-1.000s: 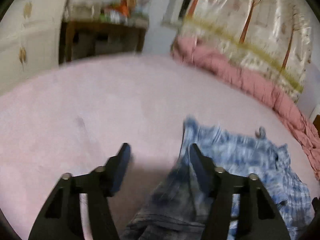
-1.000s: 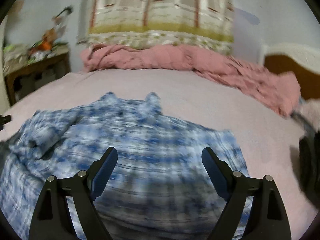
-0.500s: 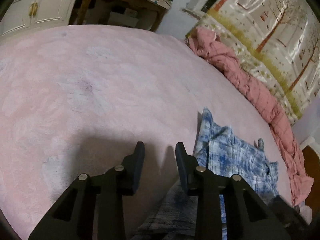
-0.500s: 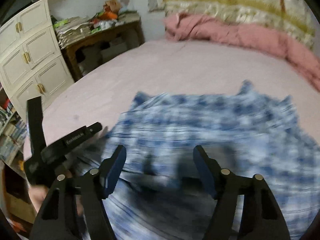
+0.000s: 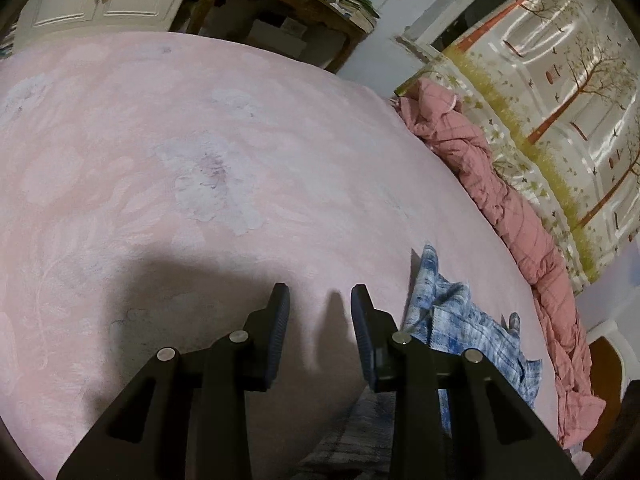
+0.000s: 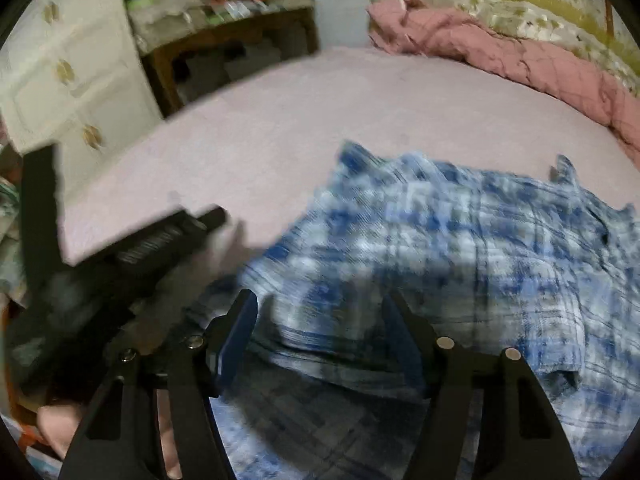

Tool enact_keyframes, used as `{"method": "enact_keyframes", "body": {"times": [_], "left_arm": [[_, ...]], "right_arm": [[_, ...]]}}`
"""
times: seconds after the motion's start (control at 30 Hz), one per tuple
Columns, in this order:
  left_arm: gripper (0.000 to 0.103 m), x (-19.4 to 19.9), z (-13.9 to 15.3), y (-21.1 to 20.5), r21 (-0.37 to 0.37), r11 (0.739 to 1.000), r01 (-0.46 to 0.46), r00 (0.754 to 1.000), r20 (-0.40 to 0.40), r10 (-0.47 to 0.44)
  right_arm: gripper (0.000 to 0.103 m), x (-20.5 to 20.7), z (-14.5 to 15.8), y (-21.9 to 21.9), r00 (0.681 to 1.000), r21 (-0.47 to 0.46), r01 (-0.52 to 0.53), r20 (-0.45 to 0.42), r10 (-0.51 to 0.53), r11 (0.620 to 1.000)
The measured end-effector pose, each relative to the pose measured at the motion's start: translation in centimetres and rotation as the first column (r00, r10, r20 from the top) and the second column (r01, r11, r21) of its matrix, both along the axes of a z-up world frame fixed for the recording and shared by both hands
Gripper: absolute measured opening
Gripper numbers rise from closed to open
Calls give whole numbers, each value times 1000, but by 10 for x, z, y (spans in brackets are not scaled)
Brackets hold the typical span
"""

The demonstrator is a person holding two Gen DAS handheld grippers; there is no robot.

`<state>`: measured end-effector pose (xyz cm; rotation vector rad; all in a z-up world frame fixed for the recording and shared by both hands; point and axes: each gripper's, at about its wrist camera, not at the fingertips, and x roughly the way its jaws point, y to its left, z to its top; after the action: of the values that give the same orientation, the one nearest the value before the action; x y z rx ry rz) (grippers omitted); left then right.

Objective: Fold large clothes

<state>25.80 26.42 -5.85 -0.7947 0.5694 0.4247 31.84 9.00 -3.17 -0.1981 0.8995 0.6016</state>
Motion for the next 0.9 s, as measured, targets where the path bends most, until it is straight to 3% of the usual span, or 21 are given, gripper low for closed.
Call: {"method": "enact_keyframes", "body": {"times": [0.03,0.1,0.13,0.17,0.27,0.4,0.57,0.73,0.9], "left_arm": [[29,2,0,-2,8,1000,2,1000,-8,-2],[29,2,1,-2,18,1000,9,1000,-8,-9],[29,3,2,-3,25,1000,12,1000,-7,-12],[29,3,2,-4,30,999,19,1000,-3,-19],[29,5,7,-10,54,997,48,999,19,-49],[29,10,15,-23,106,988,117,992,37,-121],[29,18,24,-41,172,966,195,978,43,-205],[29,20,26,-48,201,954,224,971,33,-235],[35,26,30,-70,287,914,285,955,-4,-296]], "right_arm": [[64,3,-6,2,999,-43,35,-16,-36,998],[40,6,-8,2,998,-58,59,-17,-60,997],[19,7,-8,0,997,-79,77,9,-77,994],[14,6,-5,-6,995,-73,97,41,-95,993],[13,-1,13,-27,981,-33,145,136,-139,989],[12,-11,44,-67,940,-26,225,271,-209,974],[11,-16,85,-135,864,-10,349,389,-318,937],[11,-8,101,-210,800,4,482,405,-442,876],[8,10,77,-283,739,-11,615,357,-571,789]]}}
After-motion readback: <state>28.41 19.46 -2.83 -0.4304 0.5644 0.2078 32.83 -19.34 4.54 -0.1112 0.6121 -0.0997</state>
